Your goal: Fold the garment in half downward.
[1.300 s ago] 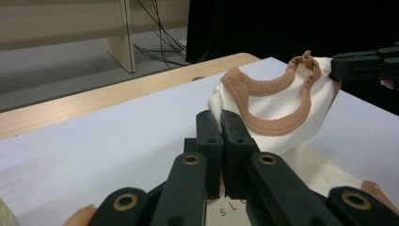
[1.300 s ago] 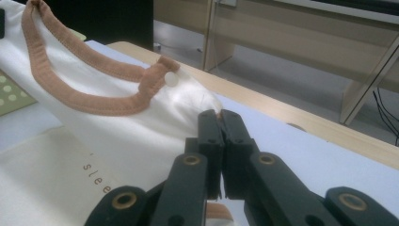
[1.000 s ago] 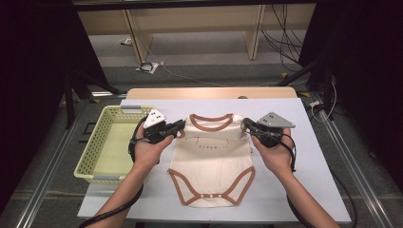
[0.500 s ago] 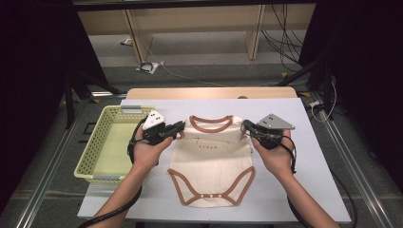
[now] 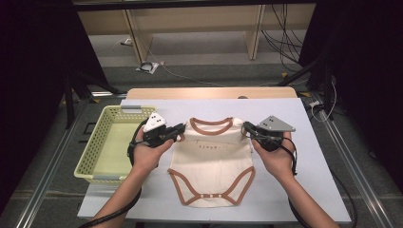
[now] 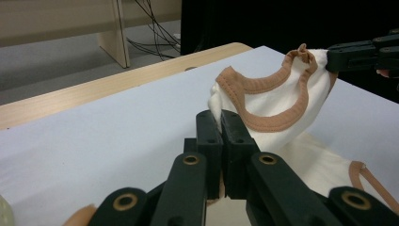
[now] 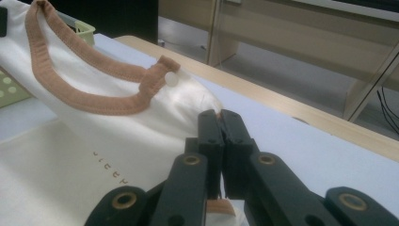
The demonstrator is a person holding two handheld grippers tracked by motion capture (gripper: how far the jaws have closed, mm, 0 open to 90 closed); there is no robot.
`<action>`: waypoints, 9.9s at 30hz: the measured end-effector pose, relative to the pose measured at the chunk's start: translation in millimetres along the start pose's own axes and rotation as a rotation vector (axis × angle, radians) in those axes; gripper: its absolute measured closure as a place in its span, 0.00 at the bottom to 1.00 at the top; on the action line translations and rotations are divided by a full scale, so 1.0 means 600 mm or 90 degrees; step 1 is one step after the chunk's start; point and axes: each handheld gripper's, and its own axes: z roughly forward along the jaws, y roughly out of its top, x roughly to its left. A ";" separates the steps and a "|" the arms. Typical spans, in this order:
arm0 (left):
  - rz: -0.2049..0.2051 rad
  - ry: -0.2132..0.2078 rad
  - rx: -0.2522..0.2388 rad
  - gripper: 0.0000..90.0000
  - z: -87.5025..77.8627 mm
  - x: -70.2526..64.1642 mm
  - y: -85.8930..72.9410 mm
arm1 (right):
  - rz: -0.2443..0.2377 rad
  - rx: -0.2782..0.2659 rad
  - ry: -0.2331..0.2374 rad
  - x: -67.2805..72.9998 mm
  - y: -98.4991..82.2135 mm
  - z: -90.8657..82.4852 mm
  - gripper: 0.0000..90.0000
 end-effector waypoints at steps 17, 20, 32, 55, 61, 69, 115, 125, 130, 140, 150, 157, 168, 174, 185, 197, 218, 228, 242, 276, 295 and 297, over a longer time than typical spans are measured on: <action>0.005 -0.004 0.010 0.97 -0.003 -0.002 -0.008 | -0.001 0.004 0.005 0.006 -0.007 -0.005 0.98; 0.006 -0.004 0.013 0.97 -0.004 -0.003 -0.009 | -0.004 0.005 0.007 0.007 -0.007 -0.006 0.98; 0.010 -0.008 0.015 0.97 -0.007 -0.005 -0.013 | -0.008 0.011 0.011 0.011 -0.012 -0.009 0.98; 0.014 -0.013 0.025 0.97 -0.011 -0.009 -0.021 | -0.013 0.016 0.021 0.019 -0.020 -0.018 0.98; 0.014 -0.014 0.030 0.97 -0.012 -0.010 -0.023 | -0.015 0.017 0.024 0.022 -0.023 -0.021 0.98; 0.015 -0.016 0.034 0.97 -0.012 -0.011 -0.026 | -0.015 0.016 0.027 0.022 -0.026 -0.024 0.98; 0.023 -0.031 0.055 0.97 -0.024 -0.023 -0.045 | -0.012 0.036 0.048 0.029 -0.042 -0.039 0.98; 0.026 -0.033 0.058 0.97 -0.025 -0.026 -0.047 | -0.013 0.043 0.051 0.030 -0.046 -0.042 0.98; 0.028 -0.033 0.061 0.97 -0.026 -0.028 -0.049 | -0.012 0.044 0.053 0.031 -0.047 -0.042 0.98; 0.032 -0.036 0.065 0.97 -0.028 -0.030 -0.052 | -0.013 0.046 0.054 0.031 -0.049 -0.045 0.98; 0.032 -0.039 0.069 0.96 -0.029 -0.033 -0.056 | -0.015 0.054 0.062 0.033 -0.054 -0.046 0.98; 0.034 -0.041 0.073 0.97 -0.030 -0.035 -0.058 | -0.015 0.062 0.066 0.035 -0.056 -0.048 0.98; 0.035 -0.046 0.078 0.97 -0.032 -0.037 -0.062 | -0.016 0.065 0.072 0.037 -0.059 -0.051 0.98; 0.038 -0.050 0.084 0.96 -0.033 -0.040 -0.066 | -0.018 0.067 0.075 0.038 -0.061 -0.057 0.98; 0.043 -0.057 0.096 0.96 -0.034 -0.044 -0.072 | -0.025 0.069 0.087 0.044 -0.064 -0.069 0.98; 0.051 -0.073 0.118 0.96 -0.036 -0.046 -0.081 | -0.039 0.085 0.106 0.051 -0.074 -0.082 0.98; 0.066 -0.093 0.156 0.96 -0.038 -0.052 -0.100 | -0.050 0.108 0.141 0.062 -0.087 -0.093 0.98; 0.078 -0.102 0.172 0.96 -0.038 -0.057 -0.107 | -0.051 0.120 0.152 0.062 -0.093 -0.095 0.98; 0.085 -0.103 0.185 0.96 -0.040 -0.058 -0.110 | -0.058 0.131 0.167 0.067 -0.097 -0.095 0.98; 0.105 -0.112 0.204 0.96 -0.042 -0.067 -0.116 | -0.057 0.158 0.187 0.071 -0.107 -0.097 0.98; 0.111 -0.127 0.218 0.96 -0.045 -0.074 -0.124 | -0.064 0.179 0.206 0.073 -0.114 -0.102 0.98; 0.114 -0.130 0.218 0.96 -0.046 -0.076 -0.125 | -0.064 0.182 0.206 0.073 -0.114 -0.103 0.98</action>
